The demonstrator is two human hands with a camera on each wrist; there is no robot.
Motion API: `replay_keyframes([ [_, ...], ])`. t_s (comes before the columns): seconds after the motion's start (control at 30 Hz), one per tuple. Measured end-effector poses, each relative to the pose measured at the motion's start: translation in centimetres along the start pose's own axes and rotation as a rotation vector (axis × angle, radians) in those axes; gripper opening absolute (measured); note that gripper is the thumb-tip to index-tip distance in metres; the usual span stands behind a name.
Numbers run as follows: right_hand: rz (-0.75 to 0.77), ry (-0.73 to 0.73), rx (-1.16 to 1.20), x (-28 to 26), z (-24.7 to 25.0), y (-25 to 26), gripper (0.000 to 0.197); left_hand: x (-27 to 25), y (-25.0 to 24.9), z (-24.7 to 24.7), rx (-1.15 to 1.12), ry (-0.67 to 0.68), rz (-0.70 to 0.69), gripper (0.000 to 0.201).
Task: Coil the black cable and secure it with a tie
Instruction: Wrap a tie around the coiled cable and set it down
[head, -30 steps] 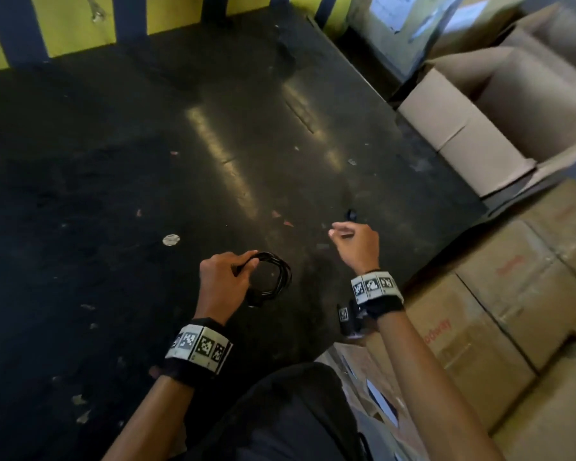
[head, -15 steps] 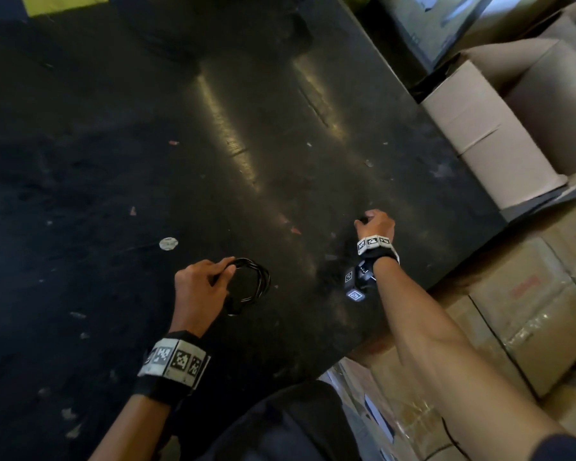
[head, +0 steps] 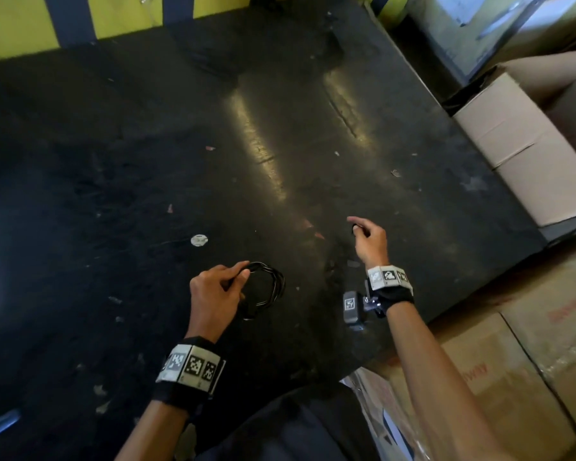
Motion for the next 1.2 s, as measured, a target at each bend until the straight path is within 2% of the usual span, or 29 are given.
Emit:
replay_keyframes([
  [0.13, 0.117, 0.102, 0.096, -3.4, -1.7, 2.5, 0.032, -1.7, -0.1, 1.0, -0.032, -0.037, 0.017, 0.025],
  [0.27, 0.215, 0.150, 0.196, -7.3, -2.5, 6.0, 0.023, -3.5, -0.3, 2.3, -0.073, -0.099, 0.035, 0.024],
  [0.4, 0.236, 0.310, 0.262, -10.7, -2.7, 8.7, 0.026, -4.8, -0.4, 3.4, -0.101, -0.146, 0.032, 0.023],
  [0.5, 0.325, 0.414, 0.254, -12.8, -3.3, 10.4, 0.032, -5.6, -0.4, 4.5, -0.143, -0.177, 0.028, 0.024],
  [0.63, 0.585, 0.348, 0.041, -14.8, -3.6, 12.4, 0.033, -6.8, -1.4, 5.5, -0.205, -0.131, -0.007, 0.025],
  [0.77, 0.802, 0.271, 0.020, -16.4, -3.7, 14.5, 0.028, -7.8, -2.6, 6.5, -0.265, -0.057, -0.061, 0.025],
  [0.87, 0.892, 0.165, 0.038, -17.2, -3.7, 15.7, 0.022, -8.4, -3.6, 7.2, -0.348, -0.012, -0.092, 0.025],
  [0.97, 0.909, 0.157, 0.113, -18.0, -3.5, 16.5, 0.018, -8.9, -4.7, 7.7, -0.438, 0.007, -0.124, 0.025],
  [1.1, 0.745, 0.369, 0.336, -19.4, -3.1, 17.4, 0.017, -8.9, -5.0, 8.0, -0.483, -0.012, -0.118, 0.025],
  [1.2, 0.656, 0.532, 0.380, -19.8, -2.5, 17.6, 0.019, -8.9, -4.5, 8.0, -0.512, -0.021, -0.079, 0.026],
])
Point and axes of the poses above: each hand's wrist, its own x-axis towards the middle knuckle, its own z-axis out of the back of the hand, y = z × x, the point moved 2 cm from there along x, towards the middle knuckle, and after that the axes turned 5 degrees about -x, right-handed, at the moved point
